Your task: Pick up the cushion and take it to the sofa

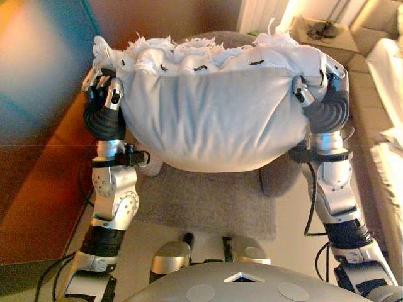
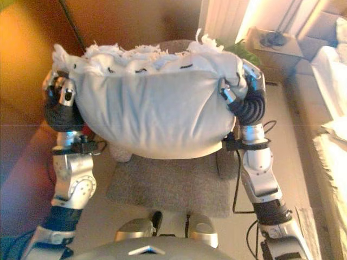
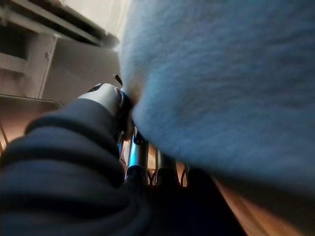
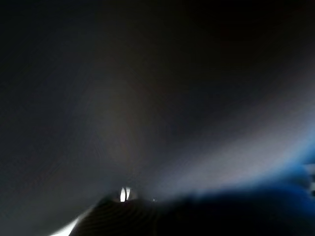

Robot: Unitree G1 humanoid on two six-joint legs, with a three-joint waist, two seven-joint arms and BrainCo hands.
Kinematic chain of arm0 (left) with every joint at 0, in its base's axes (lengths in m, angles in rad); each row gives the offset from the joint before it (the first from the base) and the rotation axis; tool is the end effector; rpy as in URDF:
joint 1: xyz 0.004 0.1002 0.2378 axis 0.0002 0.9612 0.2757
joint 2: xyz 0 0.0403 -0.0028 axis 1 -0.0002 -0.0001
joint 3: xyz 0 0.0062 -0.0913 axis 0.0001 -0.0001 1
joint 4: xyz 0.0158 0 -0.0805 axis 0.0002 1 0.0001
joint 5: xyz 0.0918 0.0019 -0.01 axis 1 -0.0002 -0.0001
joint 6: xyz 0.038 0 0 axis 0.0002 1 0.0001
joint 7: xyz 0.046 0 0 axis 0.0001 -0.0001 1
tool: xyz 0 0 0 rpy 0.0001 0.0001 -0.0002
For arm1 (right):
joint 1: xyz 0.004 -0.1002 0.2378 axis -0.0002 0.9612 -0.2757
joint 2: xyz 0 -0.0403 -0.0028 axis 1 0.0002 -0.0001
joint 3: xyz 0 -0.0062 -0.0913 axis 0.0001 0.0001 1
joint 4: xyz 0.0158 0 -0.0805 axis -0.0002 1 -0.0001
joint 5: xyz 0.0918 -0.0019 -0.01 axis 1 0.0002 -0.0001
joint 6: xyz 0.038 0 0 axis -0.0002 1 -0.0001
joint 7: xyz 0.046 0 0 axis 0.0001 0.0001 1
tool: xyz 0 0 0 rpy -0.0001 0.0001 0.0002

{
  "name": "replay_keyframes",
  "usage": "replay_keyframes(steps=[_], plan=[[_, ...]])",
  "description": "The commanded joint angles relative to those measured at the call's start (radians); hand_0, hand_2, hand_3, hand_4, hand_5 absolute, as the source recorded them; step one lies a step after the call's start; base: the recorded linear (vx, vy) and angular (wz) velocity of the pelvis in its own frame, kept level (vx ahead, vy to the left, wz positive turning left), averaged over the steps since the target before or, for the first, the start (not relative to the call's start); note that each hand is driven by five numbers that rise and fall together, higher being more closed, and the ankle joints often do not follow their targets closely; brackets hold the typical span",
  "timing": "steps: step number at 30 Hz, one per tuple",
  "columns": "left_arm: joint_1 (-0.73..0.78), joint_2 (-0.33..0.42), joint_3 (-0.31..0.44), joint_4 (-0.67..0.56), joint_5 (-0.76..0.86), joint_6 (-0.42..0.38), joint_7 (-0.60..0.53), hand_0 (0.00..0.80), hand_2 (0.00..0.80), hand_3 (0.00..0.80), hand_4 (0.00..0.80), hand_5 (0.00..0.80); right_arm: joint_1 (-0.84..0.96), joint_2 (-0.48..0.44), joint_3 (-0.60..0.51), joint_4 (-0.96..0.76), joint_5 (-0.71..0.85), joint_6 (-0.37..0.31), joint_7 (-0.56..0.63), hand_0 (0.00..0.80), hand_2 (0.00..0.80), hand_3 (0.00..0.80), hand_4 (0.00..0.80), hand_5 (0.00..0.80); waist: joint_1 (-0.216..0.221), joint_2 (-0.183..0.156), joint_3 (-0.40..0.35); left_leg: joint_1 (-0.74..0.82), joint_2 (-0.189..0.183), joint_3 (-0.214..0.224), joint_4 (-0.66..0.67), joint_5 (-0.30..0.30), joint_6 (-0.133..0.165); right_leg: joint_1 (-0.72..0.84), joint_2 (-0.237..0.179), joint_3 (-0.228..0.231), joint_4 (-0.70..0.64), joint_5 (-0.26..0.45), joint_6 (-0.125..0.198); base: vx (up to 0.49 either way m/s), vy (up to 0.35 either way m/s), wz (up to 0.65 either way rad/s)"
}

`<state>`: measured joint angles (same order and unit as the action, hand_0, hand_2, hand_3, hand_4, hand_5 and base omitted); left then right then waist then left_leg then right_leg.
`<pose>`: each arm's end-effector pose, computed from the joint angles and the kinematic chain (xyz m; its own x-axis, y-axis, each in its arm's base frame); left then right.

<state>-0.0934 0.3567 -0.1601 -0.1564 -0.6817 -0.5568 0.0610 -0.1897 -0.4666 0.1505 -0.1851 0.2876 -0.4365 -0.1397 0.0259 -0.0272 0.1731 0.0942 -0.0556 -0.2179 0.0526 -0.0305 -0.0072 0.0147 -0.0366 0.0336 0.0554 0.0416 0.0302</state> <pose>0.1989 0.1781 0.1218 0.7781 0.0398 0.6269 0.2253 0.9139 -0.3377 0.2101 -0.1772 0.1466 0.7280 0.1622 0.6661 -0.1104 0.9867 -0.1196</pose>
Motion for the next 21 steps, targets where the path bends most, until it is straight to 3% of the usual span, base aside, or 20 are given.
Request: replay_keyframes(steps=[1, 5, 8, 13, 21], plan=[[-0.042, 0.012, -0.06, -0.077, 0.085, -0.058, -0.042, 0.8, 0.8, 0.8, 0.8, 0.8, -0.09, 0.009, 0.037, -0.136, 0.008, -0.057, 0.041, 0.8, 0.8, 0.8, 0.8, 0.8, 0.028, -0.04, -0.067, -0.065, -0.02, 0.065, 0.187, -0.044, -0.007, 0.04, -0.026, -0.039, 0.004, -0.028, 0.024, 0.122, -0.079, 0.12], [-0.045, 0.003, -0.066, -0.046, 0.096, -0.033, -0.02, 0.8, 0.8, 0.8, 0.8, 0.8, -0.08, 0.031, 0.063, -0.093, -0.008, -0.035, 0.018, 0.8, 0.8, 0.8, 0.8, 0.8, 0.028, -0.023, -0.058, -0.082, 0.049, 0.145, 0.121, 0.002, -0.04, 0.082, -0.031, -0.08, -0.037, -0.035, 0.024, 0.091, 0.018, 0.27], [-0.072, -0.002, -0.081, -0.029, 0.132, -0.019, 0.042, 0.8, 0.8, 0.8, 0.8, 0.8, -0.119, 0.03, 0.094, -0.06, 0.004, 0.002, 0.02, 0.8, 0.8, 0.8, 0.8, 0.8, 0.037, -0.015, -0.056, -0.08, 0.061, 0.126, 0.062, 0.011, -0.047, 0.097, -0.039, -0.085, -0.066, -0.036, 0.025, 0.037, 0.06, 0.17], [-0.127, -0.018, -0.113, 0.111, 0.186, 0.032, 0.111, 0.8, 0.8, 0.8, 0.8, 0.8, -0.195, 0.064, 0.135, 0.111, 0.047, 0.075, -0.004, 0.8, 0.8, 0.8, 0.8, 0.8, 0.032, -0.004, -0.095, -0.019, 0.079, 0.151, -0.06, 0.038, -0.054, 0.125, -0.051, -0.122, -0.114, -0.019, 0.032, 0.094, 0.083, 0.15], [-0.119, -0.032, -0.09, 0.164, 0.169, 0.041, 0.099, 0.8, 0.8, 0.8, 0.8, 0.8, -0.163, 0.115, 0.156, 0.153, 0.0, 0.086, -0.041, 0.8, 0.8, 0.8, 0.8, 0.8, 0.031, 0.009, -0.12, 0.021, 0.082, 0.17, -0.095, 0.029, -0.041, 0.141, -0.057, -0.128, -0.123, -0.022, 0.034, 0.038, 0.054, 0.09]])
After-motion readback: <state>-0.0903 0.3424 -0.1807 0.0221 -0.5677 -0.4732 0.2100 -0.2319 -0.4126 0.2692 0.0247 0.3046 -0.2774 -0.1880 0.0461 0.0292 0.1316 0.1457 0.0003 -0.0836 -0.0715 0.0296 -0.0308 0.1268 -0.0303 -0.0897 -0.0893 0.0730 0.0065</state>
